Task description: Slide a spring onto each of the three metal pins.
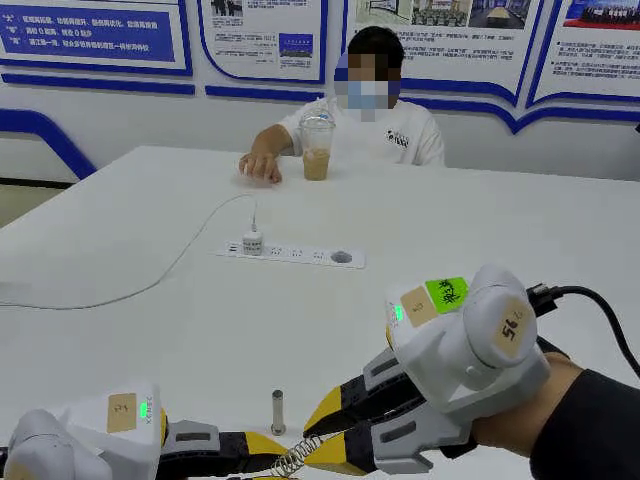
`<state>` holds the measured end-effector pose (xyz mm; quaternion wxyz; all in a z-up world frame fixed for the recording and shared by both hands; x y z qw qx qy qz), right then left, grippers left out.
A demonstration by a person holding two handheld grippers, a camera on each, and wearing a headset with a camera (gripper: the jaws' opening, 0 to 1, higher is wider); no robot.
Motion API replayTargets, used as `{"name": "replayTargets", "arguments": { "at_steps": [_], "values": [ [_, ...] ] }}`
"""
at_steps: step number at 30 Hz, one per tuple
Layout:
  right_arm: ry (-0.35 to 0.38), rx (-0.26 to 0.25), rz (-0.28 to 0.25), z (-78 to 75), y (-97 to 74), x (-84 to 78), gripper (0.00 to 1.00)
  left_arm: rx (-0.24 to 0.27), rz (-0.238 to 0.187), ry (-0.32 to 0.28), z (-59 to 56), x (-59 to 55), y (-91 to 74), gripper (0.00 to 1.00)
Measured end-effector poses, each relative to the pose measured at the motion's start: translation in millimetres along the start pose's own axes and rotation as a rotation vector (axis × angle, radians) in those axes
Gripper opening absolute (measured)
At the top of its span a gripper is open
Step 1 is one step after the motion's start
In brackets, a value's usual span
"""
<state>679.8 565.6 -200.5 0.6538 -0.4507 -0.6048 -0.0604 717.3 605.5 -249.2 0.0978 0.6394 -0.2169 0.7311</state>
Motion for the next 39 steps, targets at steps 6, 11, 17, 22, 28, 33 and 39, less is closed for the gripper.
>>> {"name": "replayTargets", "arguments": {
  "at_steps": [6, 11, 17, 22, 28, 33, 39],
  "values": [
    [-0.016, 0.000, -0.004, 0.8, 2.0, 6.3, 0.11, 0.000, -0.005, 0.000, -0.3, 0.7, 1.1, 0.11],
    [-0.027, 0.002, -0.009, 1.9, 5.4, 10.4, 0.11, -0.004, -0.005, 0.001, -1.5, 0.5, 2.6, 0.11],
    [-0.043, 0.005, -0.009, 2.4, 8.2, 14.4, 0.11, -0.004, -0.009, 0.003, -1.0, 0.8, 2.8, 0.11],
    [-0.055, 0.008, -0.003, 3.5, 9.0, 15.4, 0.11, -0.006, -0.010, 0.007, -1.4, 1.0, 4.4, 0.11],
    [-0.065, 0.010, 0.007, 4.7, 9.3, 14.6, 0.11, -0.012, -0.006, 0.015, -2.8, 0.6, 6.3, 0.11],
    [-0.067, 0.014, 0.019, 6.7, 9.8, 12.3, 0.11, -0.018, 0.000, 0.024, -4.8, -1.4, 8.0, 0.11],
    [-0.057, 0.030, 0.036, 12.2, 12.3, 3.5, 0.12, -0.038, 0.017, 0.032, -11.5, -10.2, 11.8, 0.11]
  ]
}}
Point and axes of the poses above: the centre of the closed fingertips' face, and the gripper's own axes: y roughly forward along the fingers, z roughly to its left, x roughly out of its top, the point moved 4 cm from there along -y, roughly backward along the fingers, and after that the axes turned 8 degrees about -z, right-handed, at the moved point
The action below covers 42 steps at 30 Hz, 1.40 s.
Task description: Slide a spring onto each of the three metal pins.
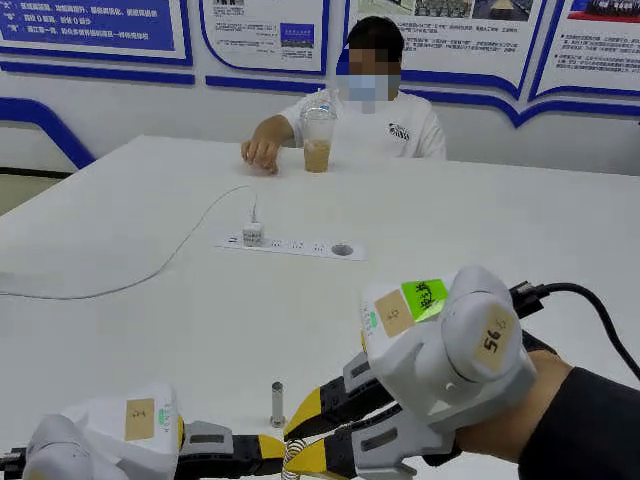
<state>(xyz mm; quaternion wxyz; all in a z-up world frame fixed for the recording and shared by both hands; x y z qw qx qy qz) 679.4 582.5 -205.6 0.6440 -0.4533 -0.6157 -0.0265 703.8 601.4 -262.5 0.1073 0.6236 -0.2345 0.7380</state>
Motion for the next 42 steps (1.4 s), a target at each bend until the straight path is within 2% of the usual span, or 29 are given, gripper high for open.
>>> {"name": "replayTargets", "arguments": {
  "at_steps": [12, 16, 32, 42],
  "values": [
    [0.011, 0.040, 0.053, 9.6, 2.4, -10.0, 0.12, -0.045, 0.014, 0.011, -10.4, -9.6, 9.7, 0.11],
    [0.028, 0.051, 0.102, 11.4, 1.7, -15.8, 0.12, -0.062, 0.023, 0.012, -14.1, -12.7, 13.5, 0.11],
    [0.021, 0.088, 0.212, 16.5, 0.0, -25.4, 0.12, -0.118, 0.054, 0.051, -18.0, -15.8, 25.8, 0.11],
    [0.025, 0.130, 0.285, 16.2, 0.5, -34.6, 0.12, -0.151, 0.095, 0.081, -20.4, -21.0, 34.1, 0.11]
  ]
}}
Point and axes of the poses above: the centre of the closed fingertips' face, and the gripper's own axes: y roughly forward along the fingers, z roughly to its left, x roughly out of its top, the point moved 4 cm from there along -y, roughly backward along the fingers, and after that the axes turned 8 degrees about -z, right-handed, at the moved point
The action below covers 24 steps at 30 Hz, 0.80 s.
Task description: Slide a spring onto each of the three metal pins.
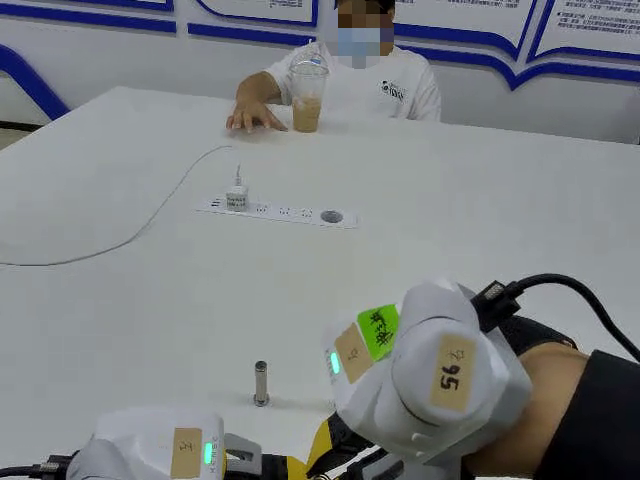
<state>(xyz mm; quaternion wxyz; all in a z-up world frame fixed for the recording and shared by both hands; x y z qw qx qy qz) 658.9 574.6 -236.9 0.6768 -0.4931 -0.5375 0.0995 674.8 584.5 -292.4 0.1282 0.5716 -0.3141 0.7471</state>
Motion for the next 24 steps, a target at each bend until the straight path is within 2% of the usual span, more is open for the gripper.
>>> {"name": "replayTargets", "arguments": {
  "at_steps": [12, 24],
  "values": [
    [0.005, 0.026, 0.050, -1.8, 3.1, -4.4, 0.12, -0.014, 0.032, -0.014, 0.8, -3.0, 3.2, 0.10],
    [0.008, 0.036, 0.074, -3.1, 6.6, -8.1, 0.12, -0.017, 0.028, -0.031, 1.8, -0.1, 4.9, 0.10]
  ]
}}
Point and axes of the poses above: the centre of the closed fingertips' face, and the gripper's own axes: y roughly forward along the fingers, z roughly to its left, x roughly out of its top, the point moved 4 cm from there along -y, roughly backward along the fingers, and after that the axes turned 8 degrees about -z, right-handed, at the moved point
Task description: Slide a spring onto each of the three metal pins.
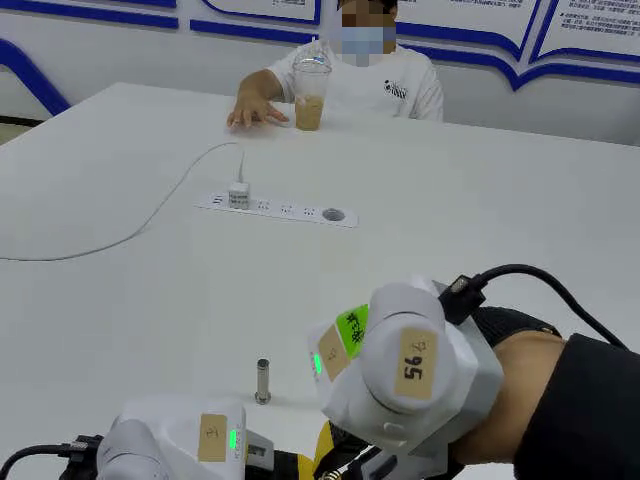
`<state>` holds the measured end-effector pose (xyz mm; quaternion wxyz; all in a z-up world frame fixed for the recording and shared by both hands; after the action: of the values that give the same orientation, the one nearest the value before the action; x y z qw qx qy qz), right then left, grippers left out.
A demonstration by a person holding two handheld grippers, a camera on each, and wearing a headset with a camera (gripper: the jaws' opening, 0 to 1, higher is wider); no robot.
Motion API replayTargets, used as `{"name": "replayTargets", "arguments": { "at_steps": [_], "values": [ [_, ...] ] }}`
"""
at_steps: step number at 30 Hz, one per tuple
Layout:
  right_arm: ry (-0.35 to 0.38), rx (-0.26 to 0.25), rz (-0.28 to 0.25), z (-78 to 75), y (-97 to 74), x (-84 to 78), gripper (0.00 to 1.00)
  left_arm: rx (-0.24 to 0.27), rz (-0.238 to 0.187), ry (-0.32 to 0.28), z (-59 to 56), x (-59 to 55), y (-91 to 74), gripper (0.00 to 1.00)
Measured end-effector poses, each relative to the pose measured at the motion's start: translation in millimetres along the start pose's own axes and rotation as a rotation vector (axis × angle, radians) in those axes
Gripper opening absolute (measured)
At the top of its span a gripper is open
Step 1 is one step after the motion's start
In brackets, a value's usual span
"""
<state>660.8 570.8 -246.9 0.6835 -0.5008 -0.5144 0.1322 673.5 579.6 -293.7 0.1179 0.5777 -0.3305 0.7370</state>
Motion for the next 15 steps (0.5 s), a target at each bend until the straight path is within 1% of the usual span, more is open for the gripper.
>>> {"name": "replayTargets", "arguments": {
  "at_steps": [6, 15],
  "values": [
    [0.004, 0.001, 0.007, -1.5, 0.8, -1.6, 0.13, 0.006, -0.011, -0.009, 2.1, 1.7, -0.8, 0.10],
    [0.021, 0.004, 0.006, -4.8, 1.9, -4.4, 0.13, 0.016, -0.008, -0.012, 4.8, 0.9, -2.2, 0.10]
  ]
}}
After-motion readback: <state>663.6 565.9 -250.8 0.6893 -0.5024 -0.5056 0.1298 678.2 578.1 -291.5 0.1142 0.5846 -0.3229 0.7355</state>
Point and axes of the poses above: the centre of the closed fingertips' face, and the gripper's own axes: y roughly forward along the fingers, z roughly to its left, x roughly out of its top, the point moved 4 cm from there along -y, roughly backward along the fingers, and after that the axes turned 8 degrees about -z, right-handed, at the moved point
